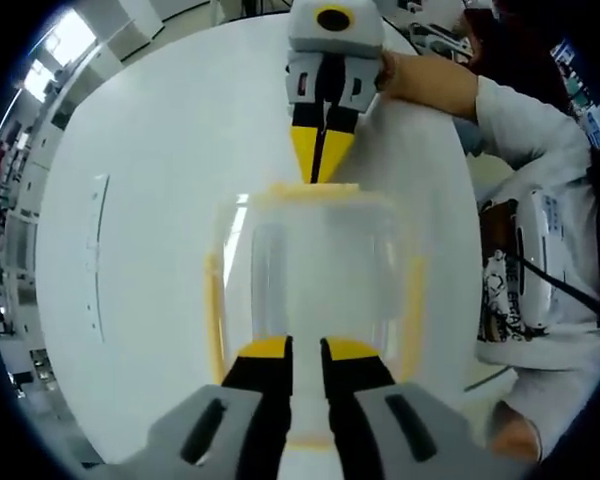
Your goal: Snap each plastic latch of the storage box into its locked position after aligning the lid with the box until every specified latch is closed and the lid sits flush.
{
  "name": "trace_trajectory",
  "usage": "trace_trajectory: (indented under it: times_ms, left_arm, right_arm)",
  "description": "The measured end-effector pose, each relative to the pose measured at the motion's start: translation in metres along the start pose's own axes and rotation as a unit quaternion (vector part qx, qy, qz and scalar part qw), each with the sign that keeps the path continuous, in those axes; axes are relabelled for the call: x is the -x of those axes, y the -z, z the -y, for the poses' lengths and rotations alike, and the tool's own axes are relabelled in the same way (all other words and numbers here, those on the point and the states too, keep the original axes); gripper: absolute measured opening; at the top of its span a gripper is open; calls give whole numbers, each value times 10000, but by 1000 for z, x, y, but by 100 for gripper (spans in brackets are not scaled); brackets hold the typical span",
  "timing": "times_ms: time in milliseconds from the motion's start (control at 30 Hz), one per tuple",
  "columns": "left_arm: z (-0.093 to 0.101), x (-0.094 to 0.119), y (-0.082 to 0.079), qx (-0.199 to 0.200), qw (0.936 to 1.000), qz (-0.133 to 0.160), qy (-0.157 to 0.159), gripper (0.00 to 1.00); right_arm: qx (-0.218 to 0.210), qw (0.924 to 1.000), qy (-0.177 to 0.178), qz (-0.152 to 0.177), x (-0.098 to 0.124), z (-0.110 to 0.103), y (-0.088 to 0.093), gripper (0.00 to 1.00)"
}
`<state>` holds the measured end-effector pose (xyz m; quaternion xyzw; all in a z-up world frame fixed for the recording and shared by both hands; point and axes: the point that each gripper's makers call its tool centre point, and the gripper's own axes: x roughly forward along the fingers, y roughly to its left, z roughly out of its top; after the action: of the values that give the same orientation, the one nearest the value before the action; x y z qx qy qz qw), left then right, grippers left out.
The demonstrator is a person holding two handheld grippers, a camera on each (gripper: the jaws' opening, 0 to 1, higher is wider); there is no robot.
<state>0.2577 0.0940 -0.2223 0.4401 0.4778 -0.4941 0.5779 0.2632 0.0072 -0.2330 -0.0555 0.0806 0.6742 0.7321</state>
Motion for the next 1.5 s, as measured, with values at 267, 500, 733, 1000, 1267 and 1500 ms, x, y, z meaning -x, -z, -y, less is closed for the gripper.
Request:
trace_trajectory:
  times_ms: [267, 500, 733, 1000, 1267, 1500]
  left_arm:
    - [-2, 0, -2, -7, 10000, -46, 9, 10]
    - [-3, 0, -2, 15, 10000, -60, 17, 9]
    - [-3, -1, 0, -12, 9999, -142, -9, 9]
    - [-2, 8, 3, 92, 9999, -85, 8, 8]
    - [1, 9, 0, 131, 9999, -55, 7, 8]
    - [4, 7, -1, 37, 9997, -189, -133, 8]
  right_arm:
    - [-62, 10000, -27, 39, 1, 2, 0, 0]
    - [-64, 10000, -32, 43, -1, 2, 0, 0]
    - [-72, 10000, -8, 36, -3, 2, -1, 0]
    - [151, 9995, 60, -263, -14, -5, 6, 0]
    - [91, 9997, 45, -229, -11, -3, 5, 0]
    - [183, 9993, 100, -309, -9, -3, 5, 0]
